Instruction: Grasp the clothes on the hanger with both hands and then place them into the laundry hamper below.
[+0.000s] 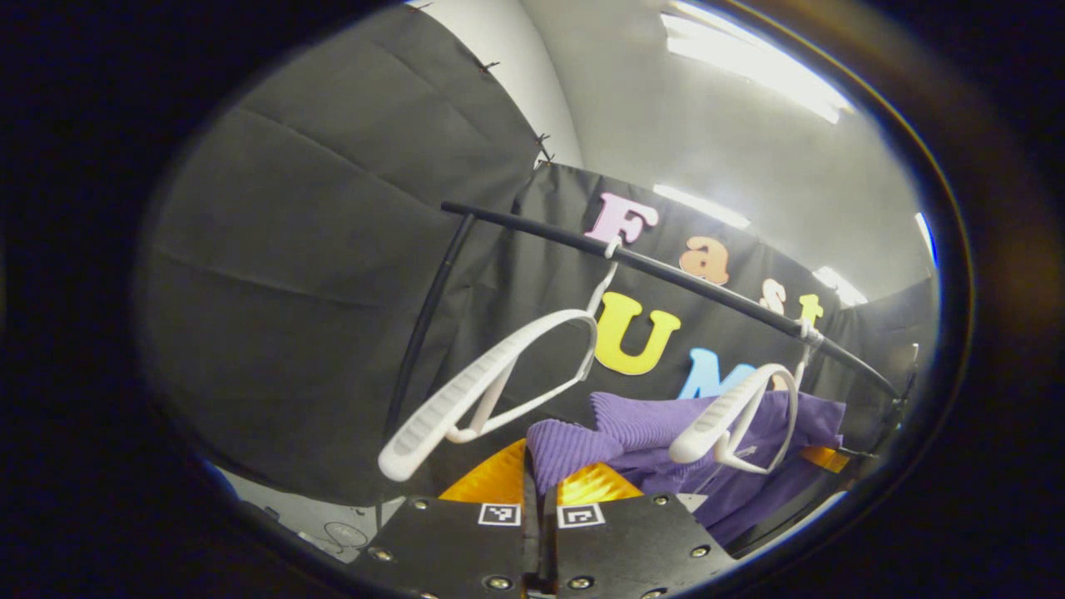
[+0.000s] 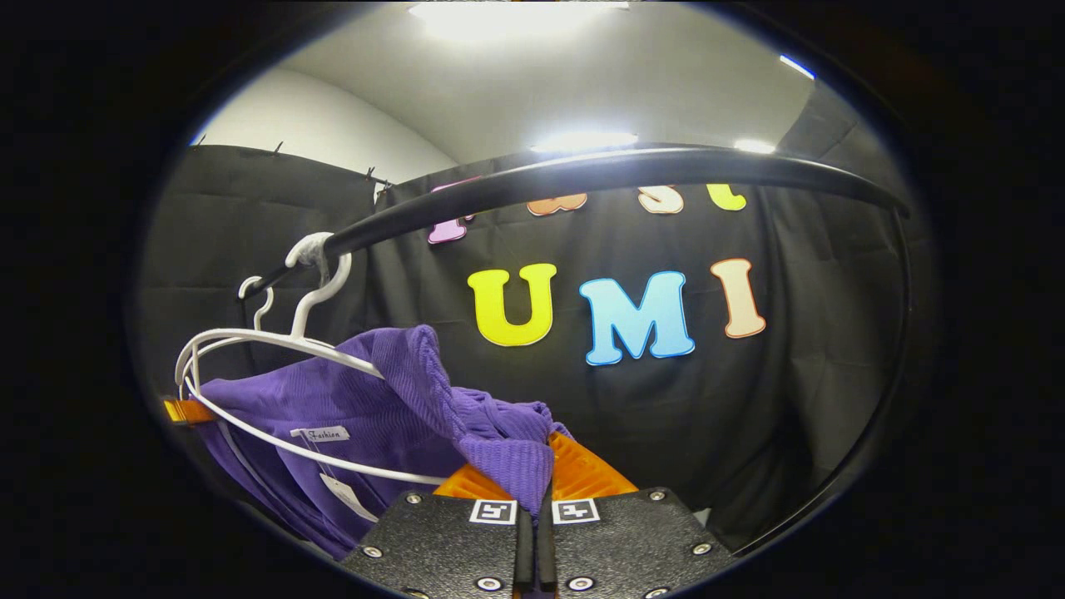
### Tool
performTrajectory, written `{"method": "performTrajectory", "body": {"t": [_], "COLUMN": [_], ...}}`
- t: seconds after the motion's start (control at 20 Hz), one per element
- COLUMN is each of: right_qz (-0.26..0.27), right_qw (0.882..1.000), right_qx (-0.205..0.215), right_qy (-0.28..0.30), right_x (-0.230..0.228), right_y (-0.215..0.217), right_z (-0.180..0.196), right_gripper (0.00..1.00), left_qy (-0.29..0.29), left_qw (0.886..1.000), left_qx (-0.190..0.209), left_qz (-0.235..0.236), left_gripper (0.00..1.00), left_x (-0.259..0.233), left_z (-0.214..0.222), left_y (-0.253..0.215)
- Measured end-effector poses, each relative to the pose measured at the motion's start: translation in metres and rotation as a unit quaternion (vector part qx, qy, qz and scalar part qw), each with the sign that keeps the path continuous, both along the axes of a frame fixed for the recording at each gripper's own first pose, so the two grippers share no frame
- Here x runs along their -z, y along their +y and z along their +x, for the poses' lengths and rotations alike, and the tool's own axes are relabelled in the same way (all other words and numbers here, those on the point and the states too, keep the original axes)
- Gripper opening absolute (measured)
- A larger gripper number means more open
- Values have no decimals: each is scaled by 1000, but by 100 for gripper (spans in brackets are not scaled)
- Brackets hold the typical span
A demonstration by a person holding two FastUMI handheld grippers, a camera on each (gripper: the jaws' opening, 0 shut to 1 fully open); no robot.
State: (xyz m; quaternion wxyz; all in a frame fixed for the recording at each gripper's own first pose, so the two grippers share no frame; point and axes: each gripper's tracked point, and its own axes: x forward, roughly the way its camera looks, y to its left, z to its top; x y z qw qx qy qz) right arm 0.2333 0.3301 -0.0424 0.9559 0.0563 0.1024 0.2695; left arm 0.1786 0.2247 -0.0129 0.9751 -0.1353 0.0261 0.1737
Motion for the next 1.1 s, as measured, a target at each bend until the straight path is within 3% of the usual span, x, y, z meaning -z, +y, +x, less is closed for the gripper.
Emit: {"method": "performTrajectory", "body": {"t": [1.1], "right_qz": [29], "right_qw": [999], "right_qx": [7], "right_qy": [-31], "right_x": [-2], "right_y": [-36], "right_z": [57], "right_gripper": [2], "left_qy": [29], "left_qw": [999], "left_qx": [20], "left_qz": [18], "left_gripper": [0], "left_x": [25], "left_z": [31], "left_y": [-96]}}
